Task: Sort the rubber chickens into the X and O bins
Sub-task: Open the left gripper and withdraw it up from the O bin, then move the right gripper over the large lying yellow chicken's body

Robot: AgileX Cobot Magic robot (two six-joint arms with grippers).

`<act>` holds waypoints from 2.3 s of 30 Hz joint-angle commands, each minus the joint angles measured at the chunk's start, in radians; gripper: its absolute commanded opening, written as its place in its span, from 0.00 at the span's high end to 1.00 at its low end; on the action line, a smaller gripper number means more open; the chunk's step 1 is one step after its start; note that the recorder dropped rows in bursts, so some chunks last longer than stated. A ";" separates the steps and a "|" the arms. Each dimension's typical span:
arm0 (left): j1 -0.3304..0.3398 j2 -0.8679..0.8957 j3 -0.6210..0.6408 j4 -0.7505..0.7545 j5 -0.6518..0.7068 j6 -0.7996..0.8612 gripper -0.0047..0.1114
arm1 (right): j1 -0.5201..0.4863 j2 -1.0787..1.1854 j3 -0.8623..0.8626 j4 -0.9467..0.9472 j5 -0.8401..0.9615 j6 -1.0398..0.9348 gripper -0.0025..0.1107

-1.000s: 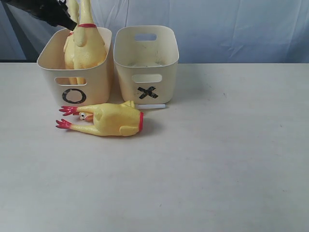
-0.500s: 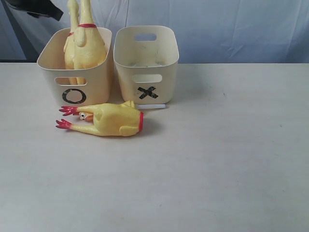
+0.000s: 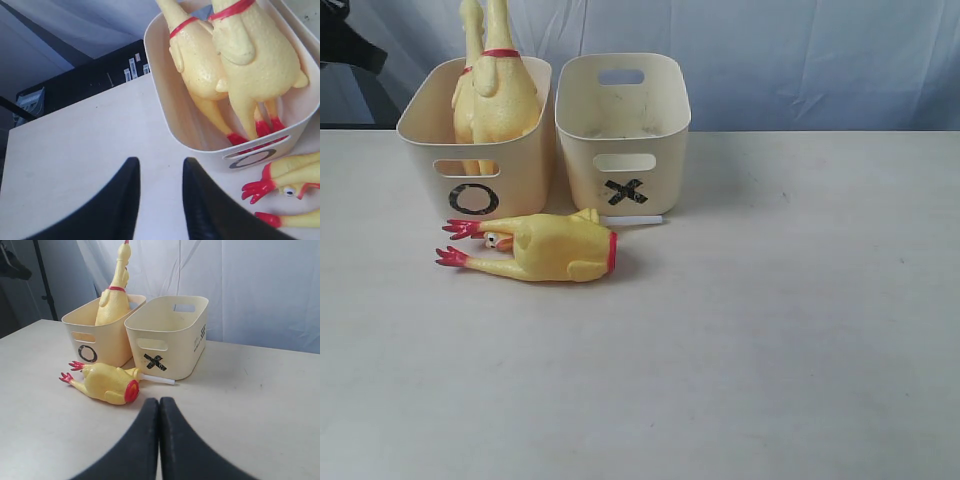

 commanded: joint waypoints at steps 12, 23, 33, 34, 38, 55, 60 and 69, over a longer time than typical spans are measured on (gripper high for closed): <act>-0.001 -0.435 0.396 -0.075 -0.134 -0.115 0.71 | 0.002 -0.002 -0.005 -0.002 -0.014 -0.006 0.98; -0.001 -0.752 0.628 -0.195 -0.089 -0.113 0.71 | 0.002 -0.002 -0.005 0.037 -0.018 -0.006 0.98; -0.001 -1.006 0.816 -0.308 -0.084 -0.113 0.71 | 0.002 0.092 -0.005 0.214 -0.001 -0.135 0.98; -0.001 -1.027 0.822 -0.317 -0.084 -0.113 0.71 | 0.002 0.120 -0.005 0.221 0.006 -0.140 0.98; -0.001 -1.086 0.832 -0.325 -0.088 -0.113 0.71 | 0.002 0.258 -0.021 0.258 0.049 -0.222 0.98; -0.001 -1.253 0.836 -0.349 -0.054 -0.108 0.75 | 0.004 1.019 -0.441 0.463 0.211 -0.650 0.98; -0.001 -1.259 0.836 -0.349 -0.056 -0.105 0.75 | 0.176 1.288 -0.562 0.421 0.084 -0.782 0.97; -0.001 -1.259 0.836 -0.341 -0.052 -0.105 0.75 | 0.387 1.631 -0.726 0.410 -0.185 -0.960 0.97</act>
